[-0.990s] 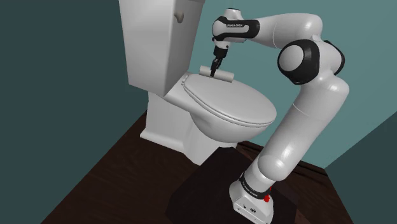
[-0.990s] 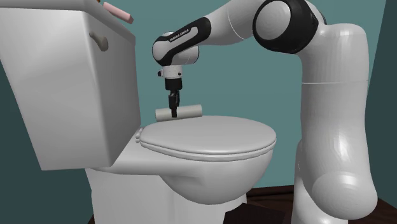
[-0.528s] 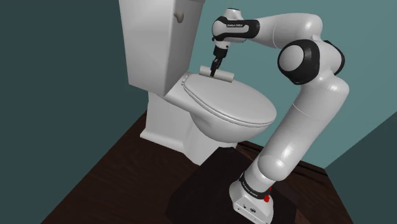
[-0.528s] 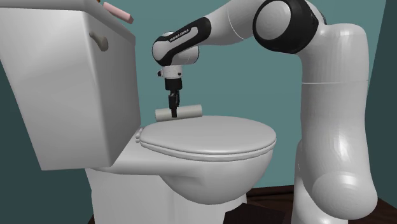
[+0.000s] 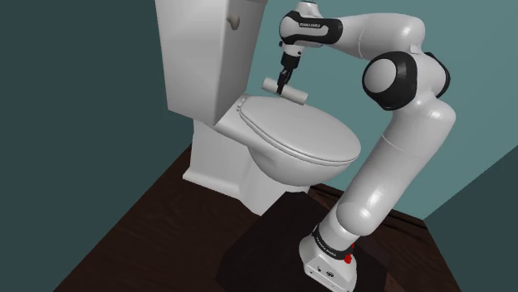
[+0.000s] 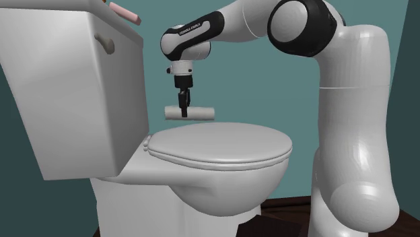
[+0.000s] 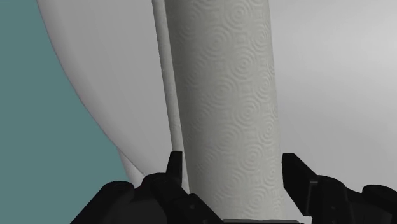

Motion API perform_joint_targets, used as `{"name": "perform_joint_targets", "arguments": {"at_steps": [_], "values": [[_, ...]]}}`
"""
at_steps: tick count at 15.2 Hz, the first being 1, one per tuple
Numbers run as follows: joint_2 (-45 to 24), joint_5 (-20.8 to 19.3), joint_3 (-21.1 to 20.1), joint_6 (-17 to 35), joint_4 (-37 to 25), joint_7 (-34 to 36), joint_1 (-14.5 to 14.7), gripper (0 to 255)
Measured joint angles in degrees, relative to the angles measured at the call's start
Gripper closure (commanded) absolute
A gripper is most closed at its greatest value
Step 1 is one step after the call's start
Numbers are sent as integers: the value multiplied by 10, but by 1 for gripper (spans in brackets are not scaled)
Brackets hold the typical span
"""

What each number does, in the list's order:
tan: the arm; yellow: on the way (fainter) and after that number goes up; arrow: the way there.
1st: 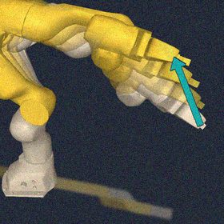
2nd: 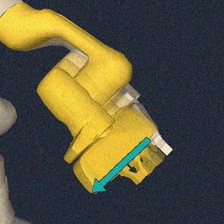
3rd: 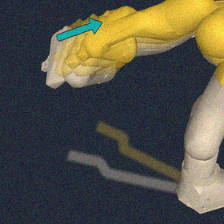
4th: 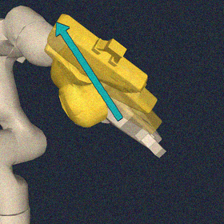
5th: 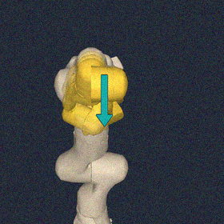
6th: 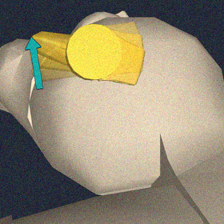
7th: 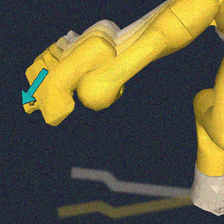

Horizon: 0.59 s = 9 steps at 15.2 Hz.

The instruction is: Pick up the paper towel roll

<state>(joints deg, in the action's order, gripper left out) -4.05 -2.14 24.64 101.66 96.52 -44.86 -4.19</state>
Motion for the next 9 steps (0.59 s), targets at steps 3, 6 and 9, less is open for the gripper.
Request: {"name": "perform_joint_targets", "arguments": {"at_steps": [3, 6, 9], "values": [[-1, 0, 0, -24, -25, -1, 0, 255], [-5, 3, 1, -49, -54, -4, -1, 255], [-10, 5, 2, -70, -79, -7, -3, 255]]}}
